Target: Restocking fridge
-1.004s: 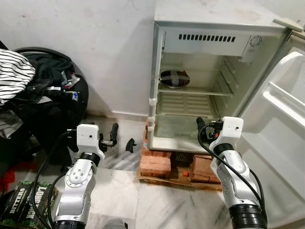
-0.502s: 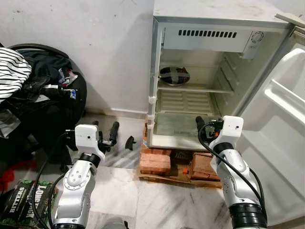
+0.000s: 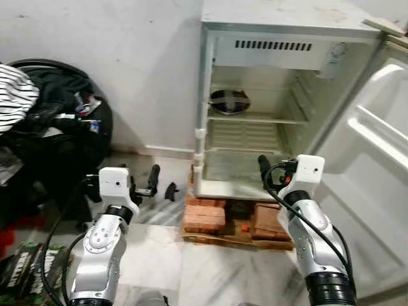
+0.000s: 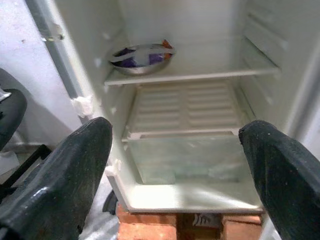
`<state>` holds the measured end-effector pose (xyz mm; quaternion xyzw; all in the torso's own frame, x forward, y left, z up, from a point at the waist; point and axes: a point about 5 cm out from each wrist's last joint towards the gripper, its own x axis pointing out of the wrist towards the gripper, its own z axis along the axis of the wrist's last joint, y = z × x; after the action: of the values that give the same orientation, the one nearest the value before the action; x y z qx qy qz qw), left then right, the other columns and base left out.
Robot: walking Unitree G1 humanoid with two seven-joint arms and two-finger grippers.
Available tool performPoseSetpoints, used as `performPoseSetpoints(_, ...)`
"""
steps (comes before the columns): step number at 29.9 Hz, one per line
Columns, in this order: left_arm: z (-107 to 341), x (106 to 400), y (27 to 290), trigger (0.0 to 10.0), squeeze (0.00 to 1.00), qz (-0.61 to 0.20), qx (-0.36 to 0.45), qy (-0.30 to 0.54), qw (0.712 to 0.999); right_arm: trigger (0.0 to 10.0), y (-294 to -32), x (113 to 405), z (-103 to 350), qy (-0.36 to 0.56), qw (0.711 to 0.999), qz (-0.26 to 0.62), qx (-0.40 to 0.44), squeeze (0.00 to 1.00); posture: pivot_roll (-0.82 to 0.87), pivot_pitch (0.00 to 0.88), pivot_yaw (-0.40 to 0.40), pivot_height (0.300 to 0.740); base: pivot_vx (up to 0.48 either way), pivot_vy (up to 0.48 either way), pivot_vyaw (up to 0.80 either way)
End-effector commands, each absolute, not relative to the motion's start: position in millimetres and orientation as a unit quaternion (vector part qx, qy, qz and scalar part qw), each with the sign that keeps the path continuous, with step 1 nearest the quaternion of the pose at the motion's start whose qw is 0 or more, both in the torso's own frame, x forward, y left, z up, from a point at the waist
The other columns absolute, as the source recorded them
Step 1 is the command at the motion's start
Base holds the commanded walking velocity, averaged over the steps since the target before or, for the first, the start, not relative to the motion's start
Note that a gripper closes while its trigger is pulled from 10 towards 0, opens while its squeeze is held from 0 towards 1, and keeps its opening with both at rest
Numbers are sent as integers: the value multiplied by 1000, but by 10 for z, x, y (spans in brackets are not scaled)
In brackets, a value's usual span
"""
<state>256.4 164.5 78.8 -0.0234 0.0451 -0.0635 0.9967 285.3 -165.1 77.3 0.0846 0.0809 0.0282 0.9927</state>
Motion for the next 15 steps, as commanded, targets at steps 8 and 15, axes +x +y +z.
performPoseSetpoints(8,763,2578,1577,10000,1000,-60,-10,63,996,10000,-1679,2771,634,134,988,42,70,1000,56,0,-32,740,-66,-425,0)
performPoseSetpoints(15,741,2570,1527,10000,1000,-80,-1,76,994,10000,-1624,2741,593,155,983,65,71,957,56,0,-31,740,-384,-184,0)
